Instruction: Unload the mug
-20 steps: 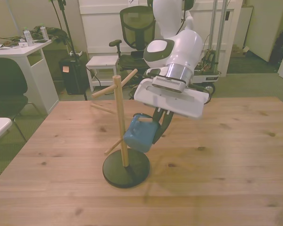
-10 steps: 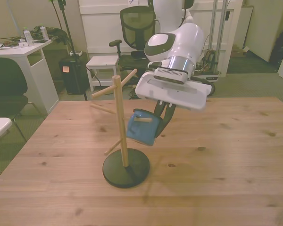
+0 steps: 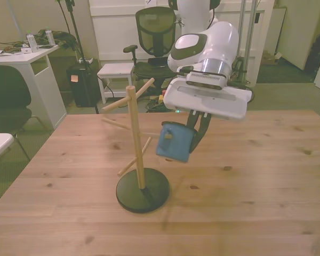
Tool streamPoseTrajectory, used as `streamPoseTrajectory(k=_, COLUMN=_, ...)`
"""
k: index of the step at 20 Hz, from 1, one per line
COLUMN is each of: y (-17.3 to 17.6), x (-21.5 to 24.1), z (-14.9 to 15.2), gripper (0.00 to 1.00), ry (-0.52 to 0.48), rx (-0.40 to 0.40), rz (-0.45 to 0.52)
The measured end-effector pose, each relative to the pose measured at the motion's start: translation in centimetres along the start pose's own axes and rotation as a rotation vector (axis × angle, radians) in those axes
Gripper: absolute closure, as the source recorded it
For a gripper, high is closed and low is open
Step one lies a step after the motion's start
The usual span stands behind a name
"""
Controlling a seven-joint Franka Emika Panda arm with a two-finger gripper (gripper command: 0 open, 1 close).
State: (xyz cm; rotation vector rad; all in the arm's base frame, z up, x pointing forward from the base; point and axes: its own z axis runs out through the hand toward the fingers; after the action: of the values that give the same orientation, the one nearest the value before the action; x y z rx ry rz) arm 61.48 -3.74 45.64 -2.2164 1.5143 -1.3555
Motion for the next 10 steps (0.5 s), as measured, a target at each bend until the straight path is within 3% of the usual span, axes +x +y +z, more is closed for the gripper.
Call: streamPoseTrajectory(k=10, y=-3.9, x=-5.8, z=-0.6, gripper=1.0, ry=-0.052, rx=0.015, rz=-0.035)
